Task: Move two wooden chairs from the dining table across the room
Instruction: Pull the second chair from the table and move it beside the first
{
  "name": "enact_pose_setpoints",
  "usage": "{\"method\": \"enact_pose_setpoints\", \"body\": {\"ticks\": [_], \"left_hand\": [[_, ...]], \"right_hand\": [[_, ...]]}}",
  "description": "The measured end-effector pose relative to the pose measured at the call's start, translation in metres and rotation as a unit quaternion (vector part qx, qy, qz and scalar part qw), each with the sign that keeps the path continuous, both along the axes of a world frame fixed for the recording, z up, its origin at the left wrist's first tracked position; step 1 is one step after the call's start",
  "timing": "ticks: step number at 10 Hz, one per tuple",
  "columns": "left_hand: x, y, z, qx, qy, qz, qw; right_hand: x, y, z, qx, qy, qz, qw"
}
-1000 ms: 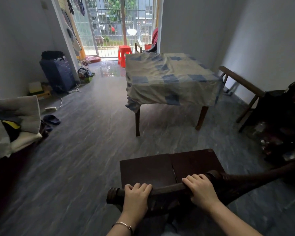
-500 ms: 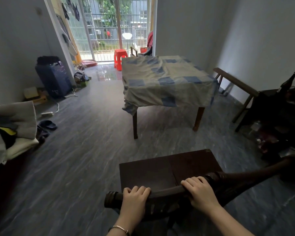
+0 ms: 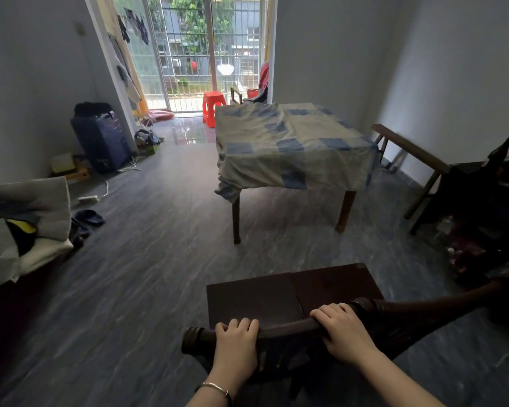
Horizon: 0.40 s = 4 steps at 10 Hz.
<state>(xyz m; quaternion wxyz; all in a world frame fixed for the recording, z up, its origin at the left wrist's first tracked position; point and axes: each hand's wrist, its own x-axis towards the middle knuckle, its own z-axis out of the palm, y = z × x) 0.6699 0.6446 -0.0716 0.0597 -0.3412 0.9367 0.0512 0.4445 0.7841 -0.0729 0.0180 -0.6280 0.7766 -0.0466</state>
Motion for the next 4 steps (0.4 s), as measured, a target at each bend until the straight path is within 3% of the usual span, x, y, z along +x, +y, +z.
{"method": "enact_pose_setpoints", "body": {"ticks": [4], "left_hand": [[-0.025, -0.010, 0.048, 0.083, -0.091, 0.012, 0.992]], "right_hand": [[-0.018, -0.015, 0.034, 0.051, -0.054, 0.063, 0.995]]}}
